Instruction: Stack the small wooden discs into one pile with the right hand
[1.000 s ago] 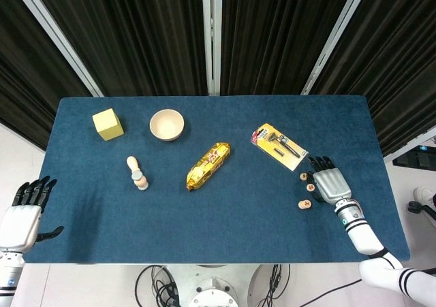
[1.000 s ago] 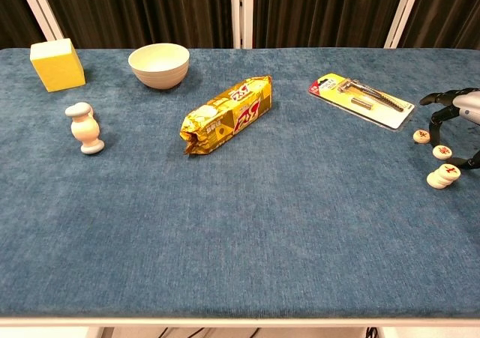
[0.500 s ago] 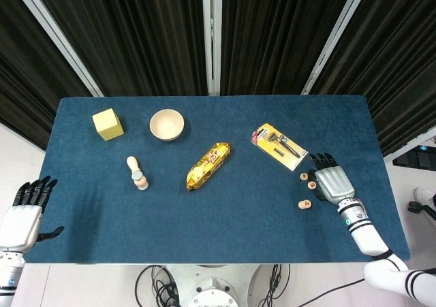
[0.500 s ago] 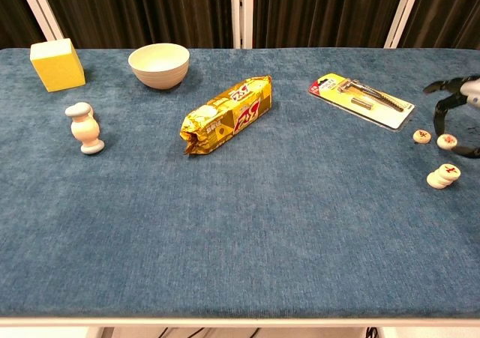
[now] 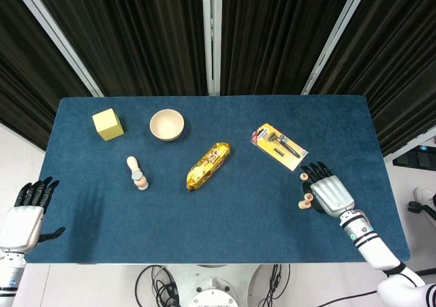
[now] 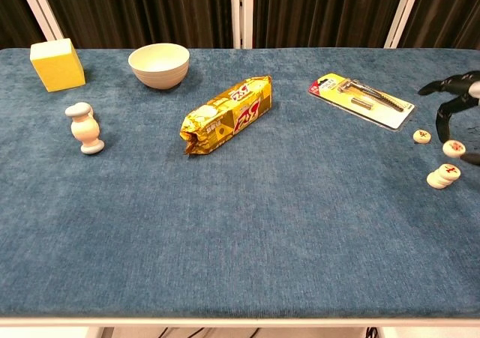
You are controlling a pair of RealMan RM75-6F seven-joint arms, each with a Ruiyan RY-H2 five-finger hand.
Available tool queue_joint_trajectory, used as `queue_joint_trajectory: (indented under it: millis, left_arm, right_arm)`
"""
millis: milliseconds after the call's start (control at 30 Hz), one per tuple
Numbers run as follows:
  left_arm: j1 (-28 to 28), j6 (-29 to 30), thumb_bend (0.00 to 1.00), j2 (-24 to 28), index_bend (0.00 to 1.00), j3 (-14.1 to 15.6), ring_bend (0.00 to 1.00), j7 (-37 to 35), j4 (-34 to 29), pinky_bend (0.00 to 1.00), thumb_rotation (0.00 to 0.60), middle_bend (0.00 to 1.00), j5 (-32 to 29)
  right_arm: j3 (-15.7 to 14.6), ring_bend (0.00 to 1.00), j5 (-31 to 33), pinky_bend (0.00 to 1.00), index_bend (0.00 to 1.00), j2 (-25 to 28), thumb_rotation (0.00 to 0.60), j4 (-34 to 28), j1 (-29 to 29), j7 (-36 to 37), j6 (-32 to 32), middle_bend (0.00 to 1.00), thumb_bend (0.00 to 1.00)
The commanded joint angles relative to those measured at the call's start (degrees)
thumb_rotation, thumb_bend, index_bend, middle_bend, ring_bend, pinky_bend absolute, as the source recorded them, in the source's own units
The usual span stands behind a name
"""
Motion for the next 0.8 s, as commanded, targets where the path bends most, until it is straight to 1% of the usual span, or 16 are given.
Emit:
queue_joint_trajectory:
  millis: [33, 267, 800]
  left_arm:
    - [0.0, 0.1, 0.09, 0.0, 0.06, 0.0, 0.0, -0.1, 0.0, 0.0, 0.6, 0.0, 0.0]
    - [0.1, 0.4, 0.09, 0.2, 0.06, 0.0, 0.0, -0.4, 0.0, 0.0, 0.6, 0.0, 0.3]
    - [0.1, 0.3, 0.09, 0.1, 0.06, 0.0, 0.0, -0.2, -0.1, 0.0, 0.6, 0.0, 0.1]
  right_arm:
    - [-0.5, 0.0, -0.3, 0.0, 0.54, -0.4, 0.6, -0.1, -0.4, -1.6, 0.5, 0.07, 0.29]
    - [-0.8, 0.0, 0.2, 0.0, 0.55, -0.8, 0.6, -0.1, -0.8, -2.6, 0.3, 0.07, 0.29]
    - [-1.0, 0.0, 0.4, 0.0, 0.54, -0.9, 0.6, -0.1, -0.9, -2.5, -0.3, 0.06, 0.28]
